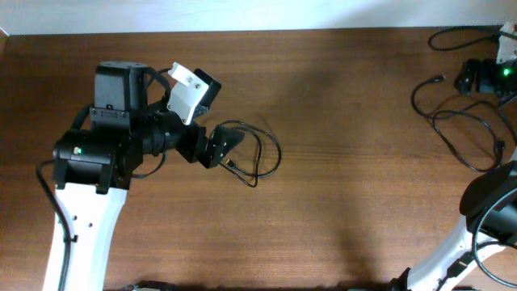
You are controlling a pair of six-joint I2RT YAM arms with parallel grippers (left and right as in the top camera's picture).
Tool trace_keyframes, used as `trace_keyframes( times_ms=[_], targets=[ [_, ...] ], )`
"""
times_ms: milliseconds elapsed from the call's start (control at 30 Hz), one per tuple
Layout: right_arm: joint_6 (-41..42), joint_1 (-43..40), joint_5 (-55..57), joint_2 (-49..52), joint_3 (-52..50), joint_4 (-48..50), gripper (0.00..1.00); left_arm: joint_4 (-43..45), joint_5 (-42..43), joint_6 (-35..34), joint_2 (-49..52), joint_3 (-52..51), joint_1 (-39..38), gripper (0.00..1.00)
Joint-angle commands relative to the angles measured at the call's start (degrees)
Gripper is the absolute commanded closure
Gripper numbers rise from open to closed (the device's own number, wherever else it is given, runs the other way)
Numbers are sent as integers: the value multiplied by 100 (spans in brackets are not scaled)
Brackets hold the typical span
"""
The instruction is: Untangle cables
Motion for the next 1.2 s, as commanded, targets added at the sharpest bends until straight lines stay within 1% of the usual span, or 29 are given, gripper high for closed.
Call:
trace_keyframes(
  times_ms=[0,33,67,100,133,167,233,267,300,333,367,400,433,467,500,533,567,600,633,767,800,833,867,900,933,1000,1100,1133,1167],
  targets=[
    [1853,-15,411,-17,-710,179,1,63,87,26,9,68,17,1],
    [3388,-15,667,-20,-1008,173,1,59,90,24,9,68,17,1],
    [4752,-11,765,-20,-1292,87,1,28,90,22,9,68,17,1],
    [5716,2,758,-20,-1471,-20,1,-22,87,24,9,68,17,1],
    [6474,44,745,-20,-1589,-55,1,-57,87,24,9,68,17,1],
    [6981,107,717,-20,-1703,33,1,-42,85,24,9,68,17,1],
    [7123,186,719,-20,-1888,420,1,-2,87,24,9,68,17,1],
    [7121,210,721,-20,-2004,638,9,-2,87,24,9,68,17,1],
    [7117,240,723,-20,-2332,1261,26,-7,90,17,9,68,17,1],
    [7112,240,723,-20,-2695,1862,27,-4,87,-74,9,68,17,1],
    [7101,236,710,-20,-3056,2446,34,-4,90,-105,9,68,17,1],
    [7071,236,581,-20,-3484,3147,70,-7,90,-107,9,68,17,1],
    [7031,232,387,-20,-3840,3934,80,-4,87,-131,9,68,17,1],
    [6854,203,216,-20,-3941,4352,95,-7,87,-133,9,68,17,1],
    [6610,140,39,-22,-3936,4710,96,-7,87,-177,9,68,17,1],
    [6271,-28,-378,-111,-3860,5167,96,-7,87,-219,9,68,17,1],
    [6249,-247,-535,-201,-3681,5248,96,-7,87,-219,9,68,17,1],
    [6083,-691,-929,-293,-3281,5241,96,-7,90,-238,9,68,17,1],
    [5943,-909,-1209,-306,-3080,5239,96,-7,90,-260,9,68,17,1],
    [5945,-2194,-2485,-313,-1941,5101,96,-70,111,-601,9,68,13,1],
    [5945,-2385,-2776,-313,-1779,5130,76,-68,114,-601,9,68,13,1],
    [5748,-2551,-3421,-313,-1631,5383,1,-48,114,-599,9,68,13,1],
    [5668,-2610,-3842,-313,-1569,5593,1,-37,114,-599,9,68,13,1],
    [5668,-2610,-4581,-313,-1508,6052,1,-26,111,-597,9,68,-24,1],
    [5689,-2555,-5307,-326,-1469,6791,1,-28,111,-597,9,68,-61,1],
    [5864,-2411,-5718,-516,-1460,7724,1,-33,109,-597,9,68,-63,1],
    [5864,-1991,-6343,-1132,-1460,9125,1,66,184,-535,9,68,-68,1],
    [5862,-1788,-6590,-1355,-1460,9364,1,153,293,-535,9,68,-68,1],
    [5860,-1552,-6798,-1569,-1460,9396,1,238,350,-562,9,68,-68,1]
  ],
)
